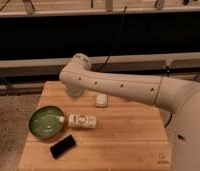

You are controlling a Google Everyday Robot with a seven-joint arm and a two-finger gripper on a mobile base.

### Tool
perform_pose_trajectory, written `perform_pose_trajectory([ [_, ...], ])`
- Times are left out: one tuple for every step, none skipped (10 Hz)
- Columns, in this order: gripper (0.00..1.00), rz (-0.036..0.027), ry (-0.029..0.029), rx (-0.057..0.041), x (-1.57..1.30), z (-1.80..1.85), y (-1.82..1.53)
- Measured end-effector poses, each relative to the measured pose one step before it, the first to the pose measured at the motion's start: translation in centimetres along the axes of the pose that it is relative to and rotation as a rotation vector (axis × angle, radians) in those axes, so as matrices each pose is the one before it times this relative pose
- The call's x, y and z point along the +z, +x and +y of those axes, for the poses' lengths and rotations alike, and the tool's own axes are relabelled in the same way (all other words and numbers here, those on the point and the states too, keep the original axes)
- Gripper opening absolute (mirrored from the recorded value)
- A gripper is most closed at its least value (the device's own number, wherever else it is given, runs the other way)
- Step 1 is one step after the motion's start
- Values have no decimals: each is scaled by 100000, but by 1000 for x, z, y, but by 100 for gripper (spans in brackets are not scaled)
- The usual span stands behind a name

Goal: Knock the bottle over

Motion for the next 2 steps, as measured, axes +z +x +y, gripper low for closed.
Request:
perform_pose_trajectory([
  [31, 167, -36, 652, 64, 43, 258],
  [24, -86, 21, -139, 143, -162, 63],
])
